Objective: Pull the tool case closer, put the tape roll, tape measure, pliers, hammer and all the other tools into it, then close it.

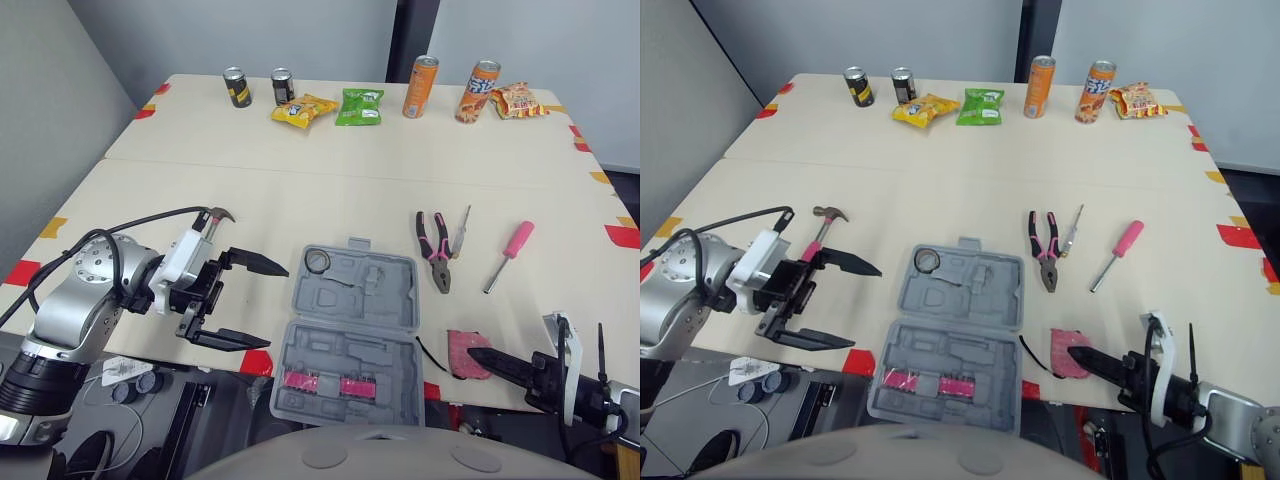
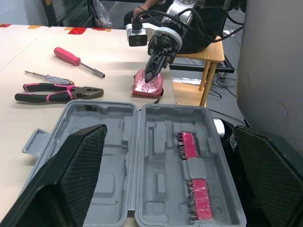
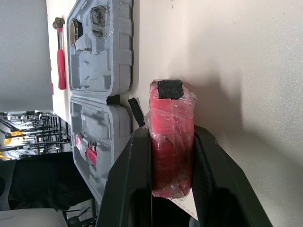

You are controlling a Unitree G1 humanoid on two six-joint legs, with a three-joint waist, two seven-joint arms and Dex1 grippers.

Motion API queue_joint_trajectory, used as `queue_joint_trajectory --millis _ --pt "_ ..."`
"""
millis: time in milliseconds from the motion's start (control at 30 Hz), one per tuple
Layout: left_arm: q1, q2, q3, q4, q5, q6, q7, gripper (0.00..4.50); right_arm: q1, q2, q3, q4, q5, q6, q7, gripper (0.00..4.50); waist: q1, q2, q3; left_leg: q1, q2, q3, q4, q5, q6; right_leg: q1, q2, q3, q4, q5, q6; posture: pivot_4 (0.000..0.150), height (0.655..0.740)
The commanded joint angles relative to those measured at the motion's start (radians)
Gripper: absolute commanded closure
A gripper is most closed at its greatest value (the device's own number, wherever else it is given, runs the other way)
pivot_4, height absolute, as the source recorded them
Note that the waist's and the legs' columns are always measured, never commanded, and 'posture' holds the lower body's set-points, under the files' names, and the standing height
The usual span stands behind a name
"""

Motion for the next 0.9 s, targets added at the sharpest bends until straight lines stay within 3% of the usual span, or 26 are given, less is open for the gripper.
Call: queue_joint_trajectory --millis 33,233,300,567,700,900 --pt "-0.011 0.007 0.021 -0.026 -0.015 -0.015 -0.028 0.00 -0.001 0.005 0.005 -0.006 -0.031 -0.020 0.003 2.63 0.001 0.001 0.000 0.000 0.000 0.000 0.000 0.000 0.000 0.000 0.000 0.000 0.000 0.000 0.000 0.150 0.7400" --pt "-0.013 0.006 0.020 -0.020 -0.014 -0.019 -0.029 0.00 0.002 -0.029 -0.043 -0.010 -0.037 -0.060 0.114 0.53 0.002 0.000 0.000 0.000 0.000 0.000 0.000 0.000 0.000 0.000 0.000 0.000 0.000 0.000 0.000 0.150 0.7400" --pt "-0.014 0.007 0.020 -0.018 -0.014 -0.020 -0.030 0.00 0.011 -0.061 -0.052 -0.006 -0.071 -0.093 0.169 0.05 0.003 0.001 -0.001 -0.001 0.000 0.000 0.000 0.000 0.000 0.000 -0.001 0.000 0.000 0.000 0.000 0.150 0.7400" --pt "-0.018 0.006 0.020 -0.009 -0.011 -0.030 -0.034 0.00 0.086 -0.195 0.002 0.067 -0.377 -0.446 0.476 0.05 0.016 0.000 0.000 -0.003 -0.001 0.000 0.001 0.000 0.000 0.000 -0.001 -0.001 -0.001 0.000 0.000 0.150 0.7400" --pt "-0.013 0.005 0.022 -0.011 -0.014 -0.036 -0.037 0.00 0.058 -0.170 0.050 0.177 -0.650 -1.031 0.704 0.05 0.013 0.000 -0.001 -0.003 -0.001 0.000 0.001 0.000 0.001 0.000 -0.001 -0.002 0.000 0.000 0.000 0.150 0.7400" --pt "-0.007 0.010 0.030 -0.012 -0.021 -0.039 -0.043 0.00 -0.079 -0.181 0.118 0.357 -0.762 -1.415 0.900 0.05 -0.003 0.000 -0.001 -0.003 -0.001 -0.001 0.003 -0.003 0.006 0.000 -0.001 -0.002 0.002 0.000 0.000 0.150 0.7400"
